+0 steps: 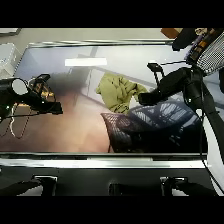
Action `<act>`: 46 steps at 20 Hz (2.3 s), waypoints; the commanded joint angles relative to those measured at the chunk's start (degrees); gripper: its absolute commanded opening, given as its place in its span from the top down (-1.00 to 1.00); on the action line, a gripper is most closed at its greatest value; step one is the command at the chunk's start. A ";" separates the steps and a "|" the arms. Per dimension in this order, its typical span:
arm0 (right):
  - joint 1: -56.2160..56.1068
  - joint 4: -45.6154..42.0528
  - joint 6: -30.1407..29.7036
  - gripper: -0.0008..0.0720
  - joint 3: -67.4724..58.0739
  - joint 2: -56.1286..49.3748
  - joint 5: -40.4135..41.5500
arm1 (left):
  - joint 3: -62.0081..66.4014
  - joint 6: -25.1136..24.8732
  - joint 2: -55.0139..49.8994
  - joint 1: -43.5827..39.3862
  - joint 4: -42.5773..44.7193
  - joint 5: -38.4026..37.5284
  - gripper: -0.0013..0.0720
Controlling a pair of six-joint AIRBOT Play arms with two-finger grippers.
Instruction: Fold the clothes and pants, and hang the long-sleeved shirts on hangers.
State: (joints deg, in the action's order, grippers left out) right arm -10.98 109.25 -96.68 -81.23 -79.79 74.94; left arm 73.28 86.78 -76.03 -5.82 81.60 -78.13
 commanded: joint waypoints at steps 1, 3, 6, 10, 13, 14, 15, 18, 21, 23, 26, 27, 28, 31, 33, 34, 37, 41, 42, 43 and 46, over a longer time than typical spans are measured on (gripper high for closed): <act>-0.02 0.02 0.00 0.90 0.00 -0.04 -0.02 | -0.02 0.00 0.00 0.04 0.00 0.00 -0.50; -0.02 0.02 0.00 0.90 0.02 -0.02 -0.02 | -0.02 -0.02 0.00 0.04 0.00 0.00 -0.50; -0.02 0.02 0.00 0.90 0.02 -0.04 -0.02 | -0.02 0.00 0.00 0.04 0.02 0.00 -0.50; -0.02 0.00 0.00 0.90 0.00 -0.02 -0.02 | -0.02 0.00 0.00 0.04 0.00 0.00 -0.50; -0.02 0.02 0.00 0.90 0.00 -0.02 -0.02 | -0.02 -4.13 0.00 0.09 0.07 0.63 -0.50; -0.02 0.02 0.00 0.90 0.00 -0.04 -0.02 | -0.02 -8.68 -0.04 0.09 0.04 1.53 -0.50; -0.02 0.02 0.00 0.90 0.02 -0.02 -0.02 | -0.02 -9.90 -0.07 0.07 0.04 1.68 -0.50; -0.02 0.02 0.00 0.90 0.00 -0.04 -0.02 | -0.02 -9.70 -0.09 0.04 -0.15 1.77 -0.50; -0.02 0.02 0.00 0.90 0.00 -0.04 -0.02 | -0.02 -9.68 -0.15 0.04 -0.17 2.25 -0.50; -0.02 0.02 0.02 0.90 0.00 -0.04 -0.02 | 0.00 -9.68 -0.15 0.02 -0.20 6.36 -0.50; -0.02 0.04 0.02 0.90 0.00 -0.02 -0.02 | -0.02 -9.68 -0.17 0.02 -0.20 6.64 -0.50; -0.02 0.02 0.02 0.90 0.00 -0.04 -0.02 | -0.02 -9.68 -0.17 0.02 -0.68 6.67 -0.50; -0.02 0.04 0.02 0.90 0.00 -0.04 -0.02 | -0.02 -9.68 -0.17 0.02 -1.16 6.67 -0.50; -0.04 0.02 0.04 0.89 0.00 -0.04 0.00 | -0.02 -9.68 -0.17 0.02 -3.78 7.34 -0.50; -0.04 0.07 0.04 0.89 0.00 -0.02 -0.02 | -0.02 -9.68 -0.17 0.02 -7.23 11.30 -0.50; -0.04 0.11 0.04 0.89 0.00 -0.02 0.00 | -0.02 -9.68 -0.17 0.02 -9.03 12.72 -0.50; -0.02 0.28 0.07 0.89 0.00 -0.02 -0.02 | -0.02 -9.68 -0.17 0.02 -13.84 16.55 -0.50; -0.02 1.40 2.25 0.89 0.00 0.02 1.20 | -0.02 -6.80 -0.35 0.02 -16.02 18.47 -0.49; -0.04 1.81 3.08 0.89 0.00 0.02 1.49 | -0.02 -0.22 -0.98 0.02 -16.04 20.61 -0.50; -0.02 2.84 3.50 0.87 0.00 0.02 1.73 | -0.02 4.90 -2.03 0.02 -16.28 22.77 -0.62; 0.13 4.72 3.41 0.76 0.00 0.61 3.26 | 0.07 5.18 -9.66 0.04 -27.61 28.24 -1.00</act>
State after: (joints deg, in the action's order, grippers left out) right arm -10.92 112.12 -94.13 -81.23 -79.59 76.75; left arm 73.28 87.90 -80.51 -5.78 63.22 -55.53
